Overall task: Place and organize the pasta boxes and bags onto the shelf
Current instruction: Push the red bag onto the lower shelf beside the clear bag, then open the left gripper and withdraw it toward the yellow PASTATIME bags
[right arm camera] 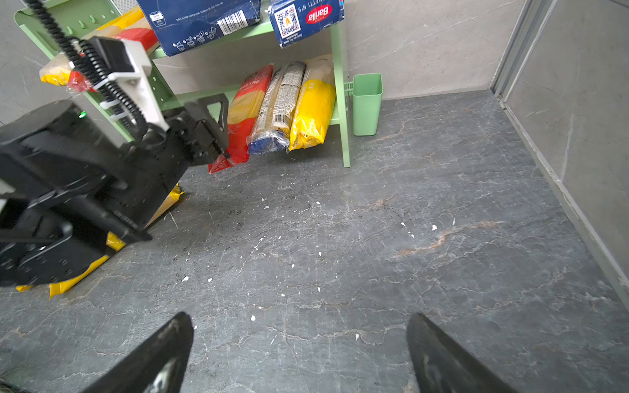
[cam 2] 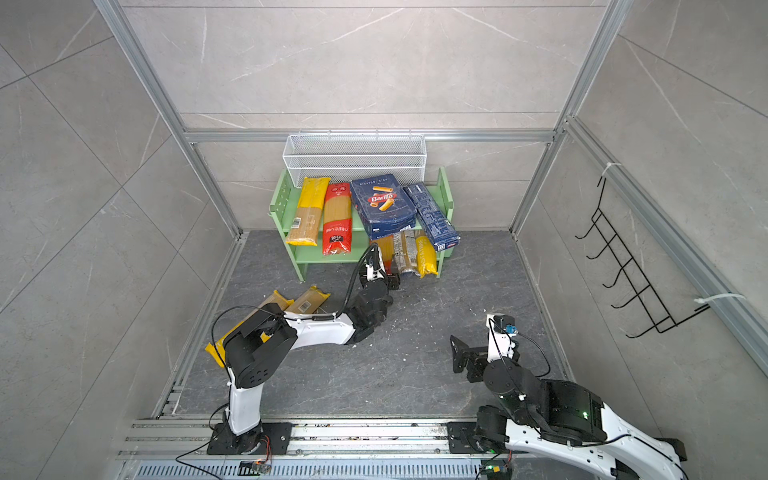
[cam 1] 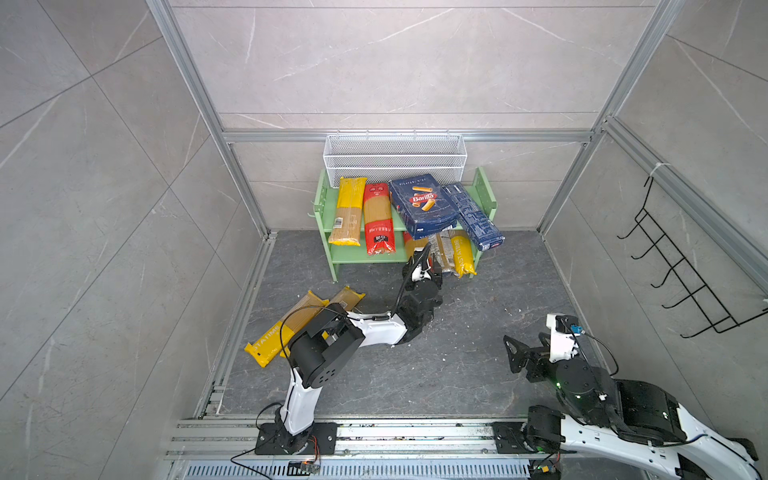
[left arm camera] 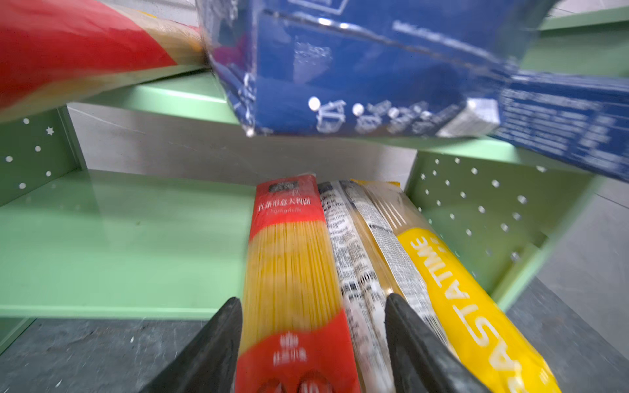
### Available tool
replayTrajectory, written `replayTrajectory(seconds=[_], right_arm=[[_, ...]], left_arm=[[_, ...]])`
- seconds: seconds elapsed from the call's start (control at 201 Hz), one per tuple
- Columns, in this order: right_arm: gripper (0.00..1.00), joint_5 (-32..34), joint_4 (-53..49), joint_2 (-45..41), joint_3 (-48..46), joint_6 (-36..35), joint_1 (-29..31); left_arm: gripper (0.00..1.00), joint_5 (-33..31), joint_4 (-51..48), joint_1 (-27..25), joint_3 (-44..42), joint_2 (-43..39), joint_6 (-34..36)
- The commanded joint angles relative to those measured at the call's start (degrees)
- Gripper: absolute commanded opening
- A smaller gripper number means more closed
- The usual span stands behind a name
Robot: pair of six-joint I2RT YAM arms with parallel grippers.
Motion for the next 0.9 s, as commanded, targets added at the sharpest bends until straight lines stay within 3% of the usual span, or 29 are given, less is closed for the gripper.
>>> replayTrajectory(seconds=[0.0,0.179,0.264,0.473,0.528,0.572,0.717,0.896], right_arm=[[0.99,0.5,-1.4,0.2,1.1,0.9,0.3],[1.0,1.6,-2.2,1.5,1.8,0.5,0.3],[1.0,1.7,-2.2,1.9,2.2,0.1,0.3],[1.0,1.1,-0.4,4.6,2.4,-1.2,0.3],[0.99,0.5,1.6,5.6,1.8,-1.8,0.3],[1.0,-0.4,4.0,6.6,1.1,-2.5,0.3],[1.0,-4.3,12.3,12.4,-0.4,-4.3,0.3],[1.0,-10.3,20.5,19.8,-1.1,-5.1,0.3]], left_arm=[[0.7,-2.2,4.8,-2.4,-4.0,-6.4,2.4],[0.75,-7.0,8.1,-7.4,-14.9,-15.4,7.1],[0.76,-12.6,0.3,-8.6,-20.8,-22.7,3.2],[0.8,-21.9,-66.5,-6.7,-25.7,-48.5,-40.0],[0.82,-21.2,-83.7,-4.8,-26.2,-54.0,-52.9],[0.82,-18.6,-92.2,-1.7,-27.2,-57.9,-58.8],[0.83,-9.6,-97.0,6.6,-30.4,-66.3,-57.6],[0.86,2.1,-94.7,19.2,-32.0,-64.7,-52.6]])
